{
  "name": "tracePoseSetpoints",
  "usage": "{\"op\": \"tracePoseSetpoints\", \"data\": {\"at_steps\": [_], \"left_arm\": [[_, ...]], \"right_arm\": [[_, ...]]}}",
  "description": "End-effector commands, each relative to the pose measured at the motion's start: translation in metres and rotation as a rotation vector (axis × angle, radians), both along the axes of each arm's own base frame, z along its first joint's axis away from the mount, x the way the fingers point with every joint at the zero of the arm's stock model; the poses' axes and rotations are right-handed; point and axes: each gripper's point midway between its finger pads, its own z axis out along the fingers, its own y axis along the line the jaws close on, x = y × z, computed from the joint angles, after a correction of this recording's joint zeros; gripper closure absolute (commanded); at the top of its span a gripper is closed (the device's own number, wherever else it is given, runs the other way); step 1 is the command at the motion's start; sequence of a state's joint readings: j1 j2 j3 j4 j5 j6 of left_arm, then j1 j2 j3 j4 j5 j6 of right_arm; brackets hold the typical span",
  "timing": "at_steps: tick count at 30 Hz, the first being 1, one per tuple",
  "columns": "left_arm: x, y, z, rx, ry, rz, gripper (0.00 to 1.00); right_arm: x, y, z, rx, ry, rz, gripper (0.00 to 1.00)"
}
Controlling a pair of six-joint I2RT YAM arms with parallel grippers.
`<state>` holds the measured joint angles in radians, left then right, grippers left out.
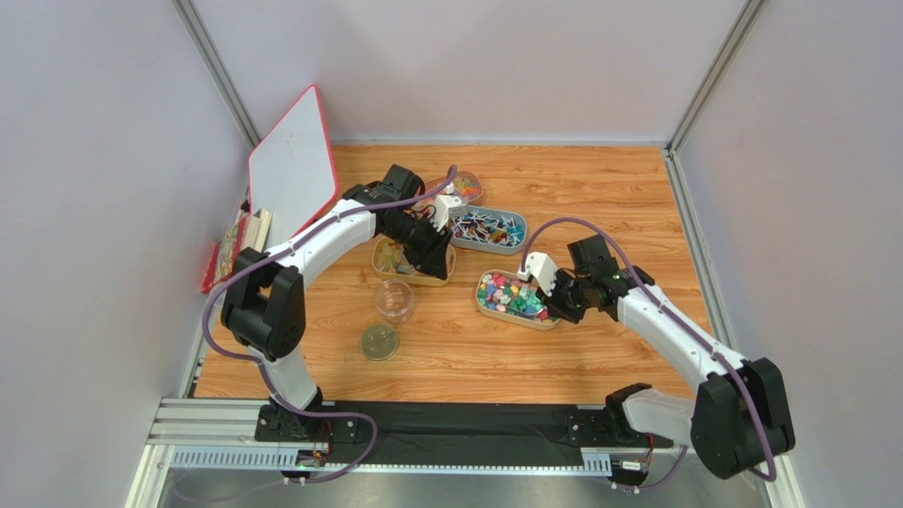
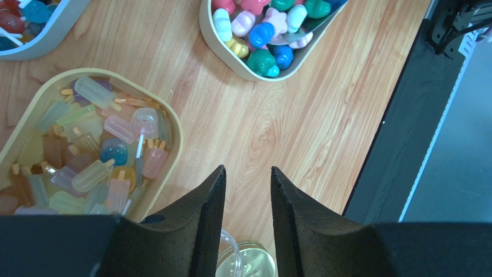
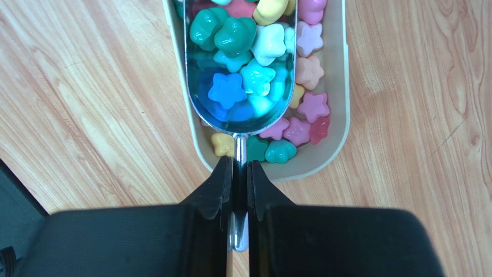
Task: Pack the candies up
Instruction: Scoop the fake candies from the storage box.
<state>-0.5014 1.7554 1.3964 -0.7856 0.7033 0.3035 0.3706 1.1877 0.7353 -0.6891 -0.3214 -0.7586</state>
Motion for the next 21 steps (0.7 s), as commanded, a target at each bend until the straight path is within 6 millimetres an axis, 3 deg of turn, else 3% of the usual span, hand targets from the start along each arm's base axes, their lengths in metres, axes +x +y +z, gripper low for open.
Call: {"op": "tracePoseSetpoints", "data": {"at_steps": [1,9,12,14,15,16,17,18,20,21], "left_arm": [[0.011,0.007,0.032,-0.002,-0.149,-0.021,0.58],[0.025,0.026,0.047,0.054,-0.268,0.025,0.57],[0.026,0.046,0.047,0.094,-0.296,0.080,0.58],[0.030,0.069,0.051,0.130,-0.348,0.130,0.60],[0.024,0.080,0.040,0.155,-0.334,0.140,0.64],[0.023,0.095,0.045,0.166,-0.365,0.173,0.66],[0.022,0.102,0.042,0.177,-0.388,0.170,0.74],[0.012,0.111,0.028,0.201,-0.368,0.167,0.79],[0.005,0.123,0.025,0.225,-0.423,0.153,0.93],[-0.004,0.128,0.011,0.246,-0.408,0.144,0.96]], "right_arm": [[0.007,0.024,0.026,0.175,-0.135,0.049,1.00],[-0.001,0.028,0.037,0.251,-0.191,0.051,1.00],[-0.002,0.027,0.046,0.245,-0.210,0.063,1.00],[0.003,0.029,0.063,0.254,-0.239,0.075,1.00],[0.005,0.031,0.068,0.257,-0.239,0.080,1.00],[0.008,0.034,0.081,0.267,-0.250,0.087,1.00],[0.011,0.036,0.088,0.270,-0.252,0.093,1.00],[0.012,0.039,0.092,0.272,-0.246,0.102,1.00],[0.017,0.045,0.102,0.264,-0.234,0.122,1.00],[0.020,0.046,0.105,0.261,-0.239,0.121,1.00]]}}
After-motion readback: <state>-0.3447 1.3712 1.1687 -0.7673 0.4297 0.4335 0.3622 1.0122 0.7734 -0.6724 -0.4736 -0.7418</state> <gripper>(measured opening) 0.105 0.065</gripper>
